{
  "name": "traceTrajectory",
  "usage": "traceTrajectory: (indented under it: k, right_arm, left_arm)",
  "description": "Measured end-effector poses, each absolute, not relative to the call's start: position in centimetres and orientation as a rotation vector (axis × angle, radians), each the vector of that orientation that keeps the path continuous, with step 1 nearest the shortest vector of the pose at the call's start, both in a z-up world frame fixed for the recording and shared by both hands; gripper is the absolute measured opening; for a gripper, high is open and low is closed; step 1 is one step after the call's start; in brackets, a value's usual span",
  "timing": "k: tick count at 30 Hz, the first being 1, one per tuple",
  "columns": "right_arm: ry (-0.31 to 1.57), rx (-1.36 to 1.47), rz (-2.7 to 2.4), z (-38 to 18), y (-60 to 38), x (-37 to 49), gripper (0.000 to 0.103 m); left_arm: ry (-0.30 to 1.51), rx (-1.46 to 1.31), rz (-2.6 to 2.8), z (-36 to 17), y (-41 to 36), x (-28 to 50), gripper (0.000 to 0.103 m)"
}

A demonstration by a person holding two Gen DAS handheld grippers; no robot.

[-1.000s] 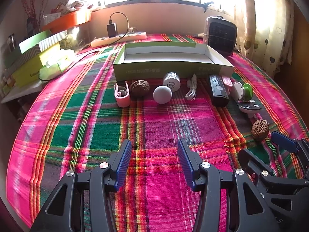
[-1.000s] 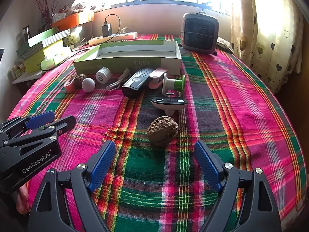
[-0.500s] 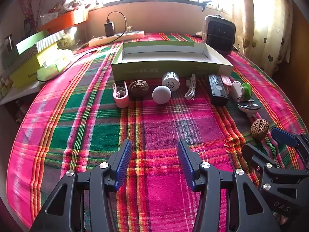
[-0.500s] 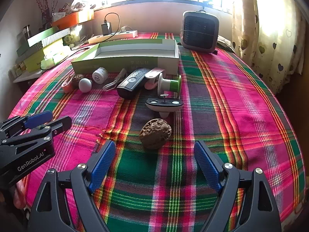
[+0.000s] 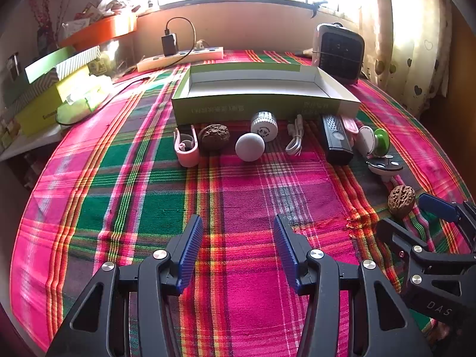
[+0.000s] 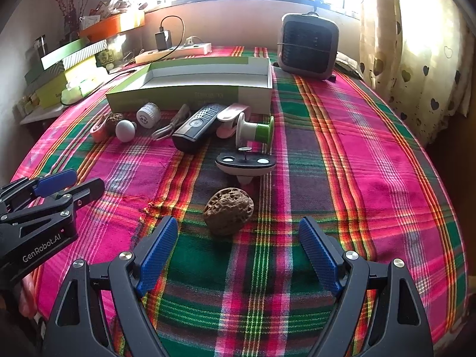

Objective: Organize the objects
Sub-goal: 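Close right gripper on brown walnut while left gripper moves toward pink clip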

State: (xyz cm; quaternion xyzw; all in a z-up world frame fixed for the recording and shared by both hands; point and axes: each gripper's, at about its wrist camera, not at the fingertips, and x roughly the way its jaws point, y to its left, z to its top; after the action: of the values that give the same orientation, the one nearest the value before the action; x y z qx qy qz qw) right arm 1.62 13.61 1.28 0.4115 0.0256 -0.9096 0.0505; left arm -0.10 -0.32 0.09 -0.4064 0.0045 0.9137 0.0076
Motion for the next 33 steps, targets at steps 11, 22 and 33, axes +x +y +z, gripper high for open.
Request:
traceTrajectory:
  k: [11, 22, 33]
  right_arm:
    - [0.088, 1.256, -2.739, 1.3, 13.7, 1.3, 0.083]
    - [0.066, 1.245, -2.741, 1.6, 14.3, 0.7, 0.063]
    - [0.056, 1.227, -2.714, 1.7, 14.1, 0.4, 0.036]
  left_arm:
    - [-0.021, -1.279, 2.835, 0.0, -1.5, -0.9, 0.047]
    - [-0.087, -1.274, 2.788, 0.2, -2.6, -1.7, 0.047]
    - [-0.134, -1.278, 2.776, 0.2, -3.6, -2.6, 0.047]
